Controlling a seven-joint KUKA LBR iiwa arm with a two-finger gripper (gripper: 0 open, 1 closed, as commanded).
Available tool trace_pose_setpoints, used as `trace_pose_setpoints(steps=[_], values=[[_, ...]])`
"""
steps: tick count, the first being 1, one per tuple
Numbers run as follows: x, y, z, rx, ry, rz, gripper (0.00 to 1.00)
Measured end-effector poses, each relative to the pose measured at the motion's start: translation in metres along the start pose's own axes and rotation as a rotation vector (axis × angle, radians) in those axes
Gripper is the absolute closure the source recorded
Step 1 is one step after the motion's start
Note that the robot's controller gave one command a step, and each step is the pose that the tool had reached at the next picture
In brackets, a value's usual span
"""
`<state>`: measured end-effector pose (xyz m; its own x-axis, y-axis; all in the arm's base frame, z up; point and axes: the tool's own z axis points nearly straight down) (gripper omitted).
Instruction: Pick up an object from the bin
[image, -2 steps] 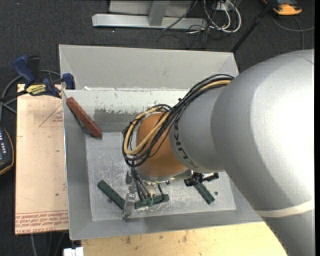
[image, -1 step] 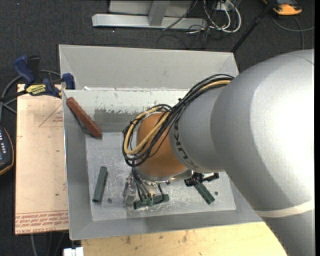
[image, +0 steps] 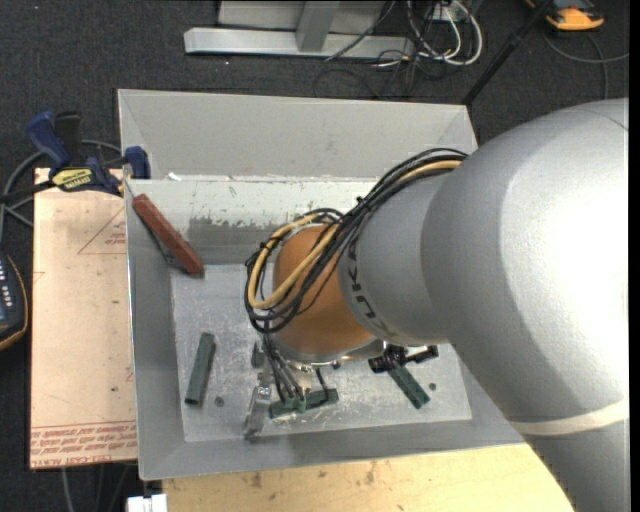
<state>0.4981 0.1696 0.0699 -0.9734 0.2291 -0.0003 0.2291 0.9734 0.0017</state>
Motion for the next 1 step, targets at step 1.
trace_pose_setpoints(steps=[1], values=[[-0.0029,-0.0604,-0.0014,0.000,-0.008,-0.031,0.00]])
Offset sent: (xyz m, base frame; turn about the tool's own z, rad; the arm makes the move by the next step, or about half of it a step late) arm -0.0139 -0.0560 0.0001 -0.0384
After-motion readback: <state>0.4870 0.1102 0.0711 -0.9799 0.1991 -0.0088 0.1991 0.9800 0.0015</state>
